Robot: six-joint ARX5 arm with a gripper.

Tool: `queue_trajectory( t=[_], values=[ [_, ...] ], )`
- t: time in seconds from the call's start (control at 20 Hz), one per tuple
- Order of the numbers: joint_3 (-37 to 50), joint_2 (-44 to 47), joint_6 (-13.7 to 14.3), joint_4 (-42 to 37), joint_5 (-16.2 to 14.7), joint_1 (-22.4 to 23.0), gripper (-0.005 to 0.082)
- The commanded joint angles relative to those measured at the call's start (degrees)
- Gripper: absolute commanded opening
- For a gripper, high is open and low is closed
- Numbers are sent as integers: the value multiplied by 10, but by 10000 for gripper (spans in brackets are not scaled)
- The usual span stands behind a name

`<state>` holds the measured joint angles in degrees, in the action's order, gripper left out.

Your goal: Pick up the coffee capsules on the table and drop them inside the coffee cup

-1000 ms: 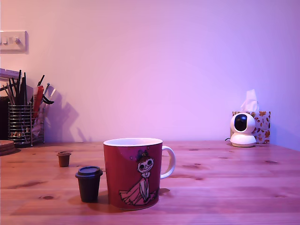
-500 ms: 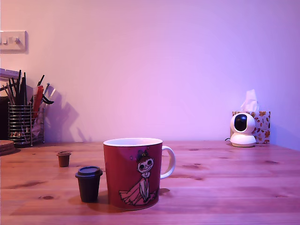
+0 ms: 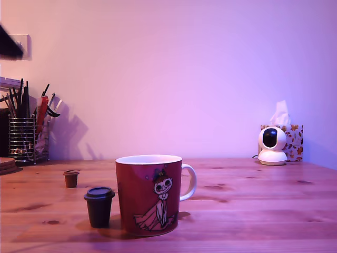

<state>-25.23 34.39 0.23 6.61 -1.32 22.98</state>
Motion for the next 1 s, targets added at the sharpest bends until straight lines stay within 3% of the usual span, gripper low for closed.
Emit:
queue_trajectory(
  t=[0.0,0.15,0.2,0.45,0.7,0.95],
  values=[
    [15,16,-1,-21,6,0,180],
    [15,69,-14,-40,27,0,447],
    [15,90,-14,-50,30,0,463],
    [15,193,-14,-88,29,0,463],
    [15,296,-14,-202,31,-18,463],
    [15,409,-19,-327,-15,-62,463]
  ],
)
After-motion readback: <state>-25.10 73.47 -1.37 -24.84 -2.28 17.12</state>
